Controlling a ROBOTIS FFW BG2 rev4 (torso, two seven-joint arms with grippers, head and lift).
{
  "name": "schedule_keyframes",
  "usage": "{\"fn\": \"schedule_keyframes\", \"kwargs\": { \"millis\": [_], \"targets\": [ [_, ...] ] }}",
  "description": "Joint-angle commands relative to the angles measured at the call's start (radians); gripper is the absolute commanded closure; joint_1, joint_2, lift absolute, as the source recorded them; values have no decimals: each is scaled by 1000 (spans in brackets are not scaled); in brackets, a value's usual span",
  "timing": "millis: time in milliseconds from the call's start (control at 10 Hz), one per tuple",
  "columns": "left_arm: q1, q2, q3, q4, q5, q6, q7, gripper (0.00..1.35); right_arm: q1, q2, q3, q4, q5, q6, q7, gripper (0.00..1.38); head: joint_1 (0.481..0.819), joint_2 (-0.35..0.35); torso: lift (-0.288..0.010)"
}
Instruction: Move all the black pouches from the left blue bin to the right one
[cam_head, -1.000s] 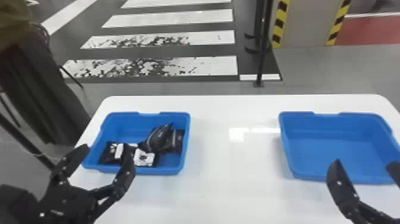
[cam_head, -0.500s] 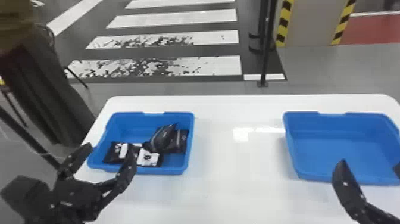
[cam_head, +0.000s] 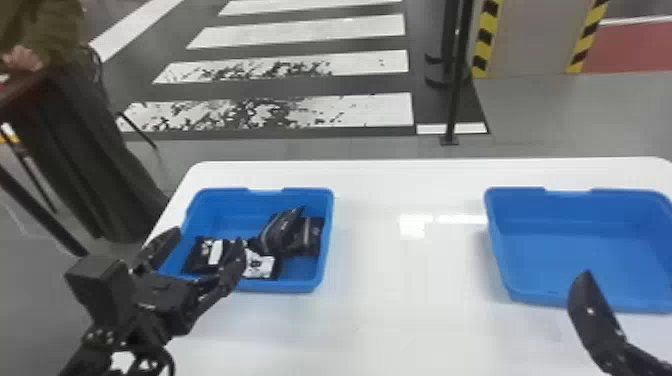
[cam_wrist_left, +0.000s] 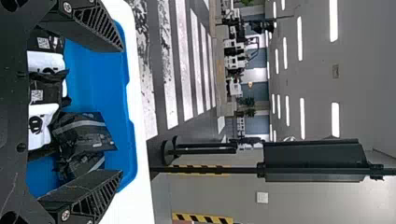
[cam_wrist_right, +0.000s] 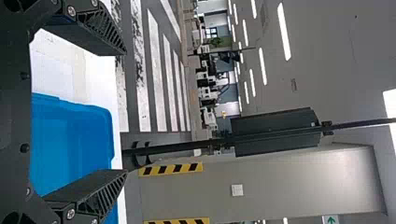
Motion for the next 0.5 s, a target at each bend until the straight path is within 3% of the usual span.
{"fn": "schedule_keyframes", "kwargs": {
  "millis": [0,400],
  "targets": [
    [-70,8,-7,47,-7,43,0,104,-2,1,1,2,0,0,1,124,695,161,-140],
    [-263,43,-51,241,11,168,-6,107,-12,1,1,12,-2,0,7,124,695,160,-140]
  ]
}}
